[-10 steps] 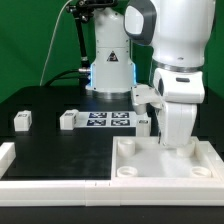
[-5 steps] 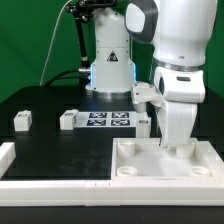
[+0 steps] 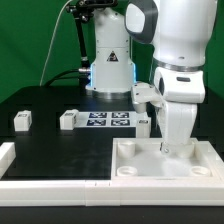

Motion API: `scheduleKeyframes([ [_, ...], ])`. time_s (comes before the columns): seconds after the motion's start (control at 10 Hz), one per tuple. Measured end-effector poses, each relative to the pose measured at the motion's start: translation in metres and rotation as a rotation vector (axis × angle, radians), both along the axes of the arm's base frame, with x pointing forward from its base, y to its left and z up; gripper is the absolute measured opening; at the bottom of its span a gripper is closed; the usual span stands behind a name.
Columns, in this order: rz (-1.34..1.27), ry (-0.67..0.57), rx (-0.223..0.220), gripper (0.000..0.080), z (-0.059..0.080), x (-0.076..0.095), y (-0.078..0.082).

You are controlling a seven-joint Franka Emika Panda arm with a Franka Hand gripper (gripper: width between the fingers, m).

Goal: Assemble one leg

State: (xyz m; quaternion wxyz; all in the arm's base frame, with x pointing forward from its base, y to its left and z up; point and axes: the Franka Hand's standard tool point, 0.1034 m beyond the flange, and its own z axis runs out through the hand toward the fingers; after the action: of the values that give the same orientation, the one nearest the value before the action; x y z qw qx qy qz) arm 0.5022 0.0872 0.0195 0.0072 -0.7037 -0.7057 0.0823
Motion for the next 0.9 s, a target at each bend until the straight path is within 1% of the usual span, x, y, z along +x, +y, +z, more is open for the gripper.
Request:
scheduleKeyframes([
  [0.4, -0.003, 0.001, -0.002, 0.0649, 0.001, -0.001, 0.000],
  [0.5, -0.013, 0.000, -0.010, 0.0649, 0.007, -0.004, 0.000],
  [0.8, -0.053, -0.021, -0.041, 0.0649, 0.040, -0.021, -0.006],
  [0.9, -0.092, -0.025, -0.055, 0.0649, 0.047, -0.028, -0.004],
])
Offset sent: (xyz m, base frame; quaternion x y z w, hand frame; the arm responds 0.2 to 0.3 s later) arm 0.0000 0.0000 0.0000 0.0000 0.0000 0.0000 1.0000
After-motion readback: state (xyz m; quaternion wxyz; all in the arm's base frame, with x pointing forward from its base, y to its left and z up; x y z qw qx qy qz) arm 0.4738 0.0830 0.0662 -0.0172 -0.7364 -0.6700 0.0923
